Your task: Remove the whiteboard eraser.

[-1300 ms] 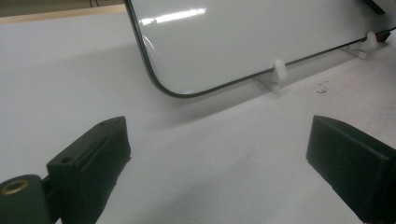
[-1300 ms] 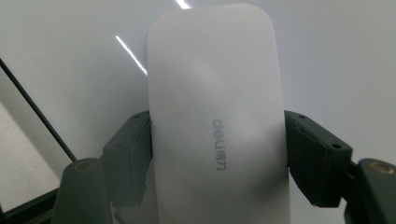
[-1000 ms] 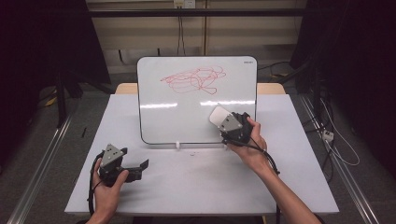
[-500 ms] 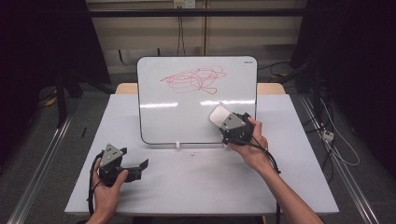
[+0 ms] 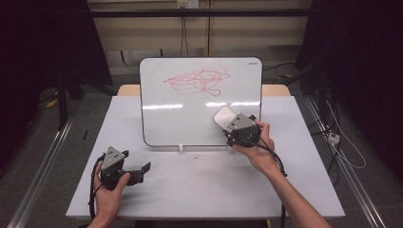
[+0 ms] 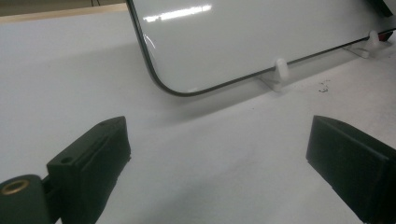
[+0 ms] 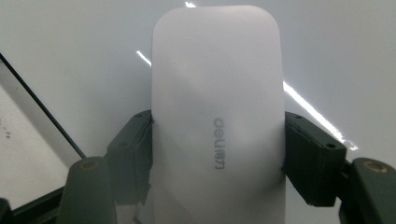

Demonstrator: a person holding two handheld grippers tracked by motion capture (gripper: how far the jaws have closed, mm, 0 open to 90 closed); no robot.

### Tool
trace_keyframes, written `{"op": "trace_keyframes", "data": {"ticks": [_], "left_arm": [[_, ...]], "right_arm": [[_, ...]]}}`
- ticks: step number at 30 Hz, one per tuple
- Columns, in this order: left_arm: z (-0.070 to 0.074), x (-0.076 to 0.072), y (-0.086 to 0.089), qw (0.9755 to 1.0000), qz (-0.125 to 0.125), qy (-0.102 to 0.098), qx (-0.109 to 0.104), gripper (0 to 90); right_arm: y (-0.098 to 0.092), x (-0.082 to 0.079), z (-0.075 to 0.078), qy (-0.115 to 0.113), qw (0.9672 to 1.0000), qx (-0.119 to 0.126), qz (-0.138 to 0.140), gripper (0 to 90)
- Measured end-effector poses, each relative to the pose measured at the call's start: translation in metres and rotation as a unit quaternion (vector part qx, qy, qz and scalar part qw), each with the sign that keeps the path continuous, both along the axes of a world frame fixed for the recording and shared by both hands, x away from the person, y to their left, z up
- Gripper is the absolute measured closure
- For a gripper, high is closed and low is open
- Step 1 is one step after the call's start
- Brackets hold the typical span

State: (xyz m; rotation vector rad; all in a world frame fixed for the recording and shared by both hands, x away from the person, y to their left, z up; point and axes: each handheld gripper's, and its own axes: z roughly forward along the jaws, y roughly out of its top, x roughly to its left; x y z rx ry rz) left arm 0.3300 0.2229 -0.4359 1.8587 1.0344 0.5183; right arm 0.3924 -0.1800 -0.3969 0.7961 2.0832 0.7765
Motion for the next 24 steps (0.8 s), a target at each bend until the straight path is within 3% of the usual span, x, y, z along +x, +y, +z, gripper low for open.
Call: {"op": "trace_keyframes", "data": {"ticks": [13,18,24], "left_arm": [[-0.003,0.000,0.003,1.0000,0.004,0.007,0.000,6.1],[-0.002,-0.002,0.006,0.9999,0.009,0.007,-0.002,6.1],[-0.002,-0.002,0.005,0.9999,0.008,0.006,-0.001,6.1]], "right_arm": [[-0.003,-0.008,0.012,-0.018,0.9991,0.037,0.008,31.8],[-0.005,-0.006,0.020,-0.037,0.9974,0.061,0.004,31.8],[-0.005,-0.005,0.025,-0.048,0.9962,0.073,0.004,31.8]]}}
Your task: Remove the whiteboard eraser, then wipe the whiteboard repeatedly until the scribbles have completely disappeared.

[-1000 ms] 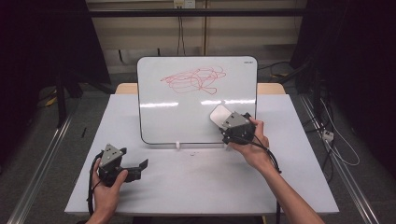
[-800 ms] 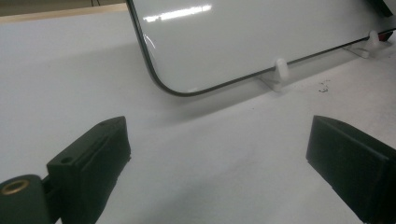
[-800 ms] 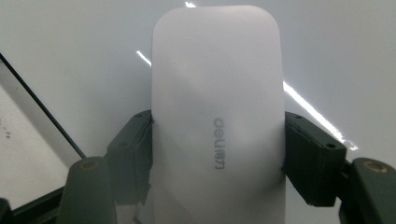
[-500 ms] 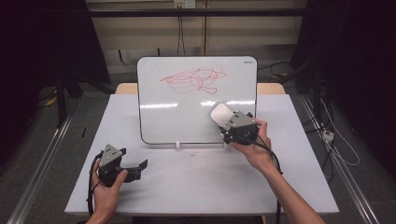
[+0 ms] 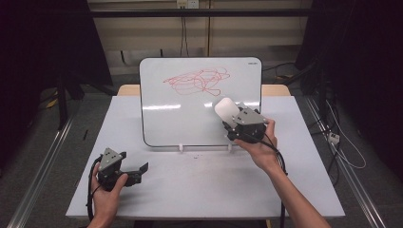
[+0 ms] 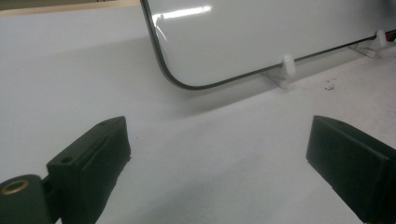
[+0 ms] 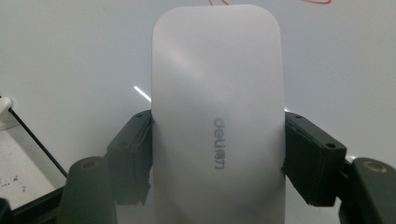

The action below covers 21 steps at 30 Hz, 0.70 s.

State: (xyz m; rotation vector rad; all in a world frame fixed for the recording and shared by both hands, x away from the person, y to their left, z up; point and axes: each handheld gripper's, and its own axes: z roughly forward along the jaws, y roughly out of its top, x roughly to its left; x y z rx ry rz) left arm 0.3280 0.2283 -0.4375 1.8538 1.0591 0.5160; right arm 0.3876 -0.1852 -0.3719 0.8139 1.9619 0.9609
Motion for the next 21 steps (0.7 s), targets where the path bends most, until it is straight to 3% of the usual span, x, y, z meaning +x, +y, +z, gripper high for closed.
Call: {"op": "trace_keyframes", "data": {"ticks": [6,21], "left_arm": [[0.001,-0.001,-0.001,1.0000,-0.001,-0.003,0.000,6.1],[0.001,-0.001,0.000,1.0000,0.000,-0.004,0.002,6.1]], "right_arm": [[-0.001,0.002,0.006,-0.013,0.9998,0.013,-0.002,31.8],[-0.003,0.009,0.023,-0.038,0.9991,0.019,-0.008,31.8]]}}
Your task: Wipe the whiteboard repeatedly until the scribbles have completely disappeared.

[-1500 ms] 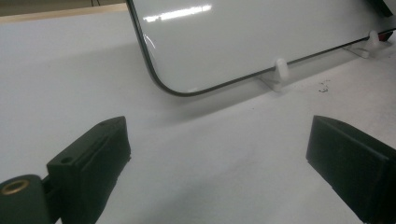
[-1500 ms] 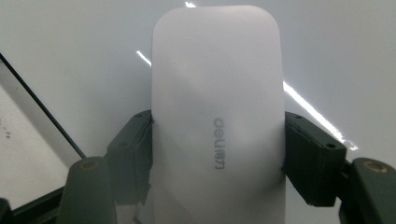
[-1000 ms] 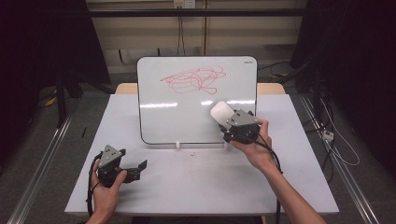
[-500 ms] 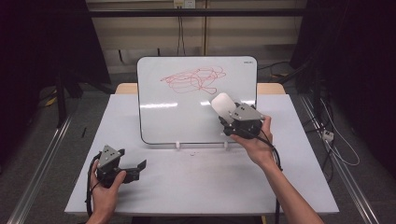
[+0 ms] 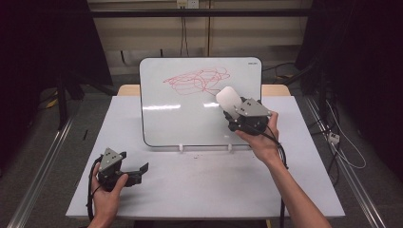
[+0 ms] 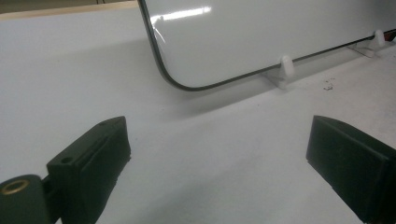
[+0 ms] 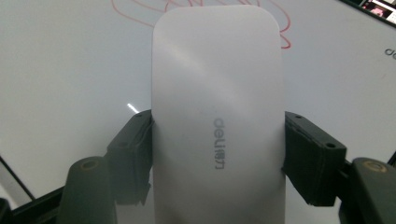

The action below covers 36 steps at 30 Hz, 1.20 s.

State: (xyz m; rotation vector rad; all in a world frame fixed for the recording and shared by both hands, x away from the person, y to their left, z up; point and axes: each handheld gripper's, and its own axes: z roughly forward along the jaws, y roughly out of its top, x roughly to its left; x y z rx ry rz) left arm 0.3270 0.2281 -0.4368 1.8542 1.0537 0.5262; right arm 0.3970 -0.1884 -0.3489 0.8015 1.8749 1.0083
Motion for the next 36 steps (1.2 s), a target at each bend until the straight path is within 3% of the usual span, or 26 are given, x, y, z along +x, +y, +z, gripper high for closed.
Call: {"op": "trace_keyframes", "data": {"ticks": [16,36], "left_arm": [[0.000,0.001,0.002,1.0000,0.000,0.002,-0.003,6.1],[0.000,0.001,0.002,1.0000,-0.003,0.004,-0.004,6.1]], "right_arm": [[-0.005,0.020,0.032,-0.033,0.9991,0.012,-0.024,31.8],[-0.006,0.051,0.050,-0.044,0.9976,0.005,-0.053,31.8]]}}
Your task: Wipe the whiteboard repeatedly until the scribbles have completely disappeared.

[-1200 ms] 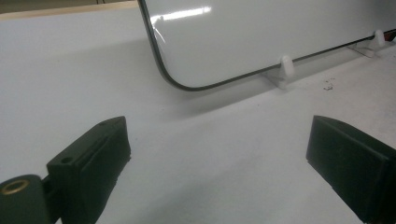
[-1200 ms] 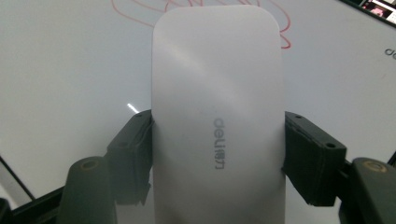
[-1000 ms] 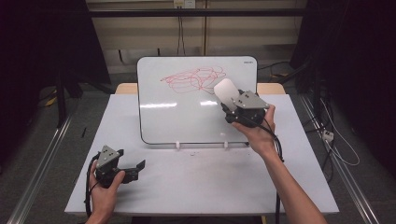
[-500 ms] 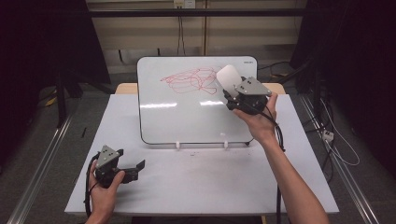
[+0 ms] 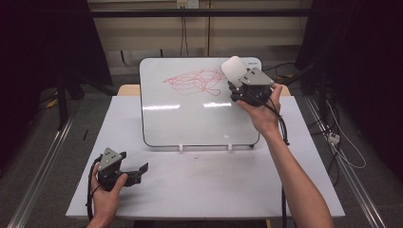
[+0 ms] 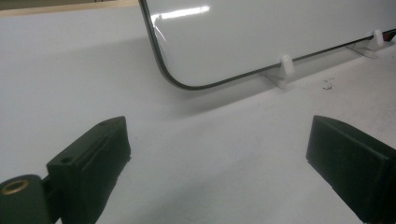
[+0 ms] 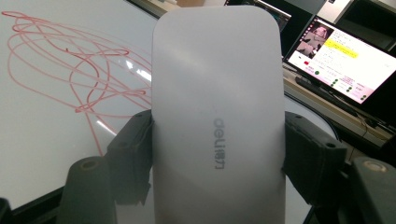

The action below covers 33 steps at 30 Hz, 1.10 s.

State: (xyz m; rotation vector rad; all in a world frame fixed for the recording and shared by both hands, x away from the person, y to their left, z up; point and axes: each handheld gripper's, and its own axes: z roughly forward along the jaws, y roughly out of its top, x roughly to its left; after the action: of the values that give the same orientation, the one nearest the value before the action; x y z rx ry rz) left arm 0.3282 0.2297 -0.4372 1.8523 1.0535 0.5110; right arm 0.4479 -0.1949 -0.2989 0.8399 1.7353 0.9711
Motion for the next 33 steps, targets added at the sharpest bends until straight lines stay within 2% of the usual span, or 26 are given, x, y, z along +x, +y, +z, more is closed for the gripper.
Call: {"op": "trace_keyframes", "data": {"ticks": [7,19,20,22,33], "left_arm": [[0.001,-0.001,-0.001,1.0000,-0.001,-0.003,0.001,6.1],[0.001,0.000,-0.001,1.0000,-0.002,-0.002,0.003,6.1],[0.001,0.000,-0.001,1.0000,0.000,-0.001,0.003,6.1],[0.000,-0.001,0.000,1.0000,0.000,-0.001,0.001,6.1],[0.000,-0.001,-0.002,1.0000,-0.002,0.001,0.005,6.1]], "right_arm": [[0.001,0.011,-0.001,0.006,0.9999,-0.004,-0.011,31.8],[0.007,0.029,-0.002,0.023,0.9989,-0.029,-0.029,31.8],[0.009,0.032,-0.004,0.040,0.9985,-0.025,-0.028,31.8],[0.012,0.033,-0.005,0.039,0.9980,-0.034,-0.035,31.8],[0.014,0.036,-0.007,0.044,0.9974,-0.030,-0.049,31.8]]}}
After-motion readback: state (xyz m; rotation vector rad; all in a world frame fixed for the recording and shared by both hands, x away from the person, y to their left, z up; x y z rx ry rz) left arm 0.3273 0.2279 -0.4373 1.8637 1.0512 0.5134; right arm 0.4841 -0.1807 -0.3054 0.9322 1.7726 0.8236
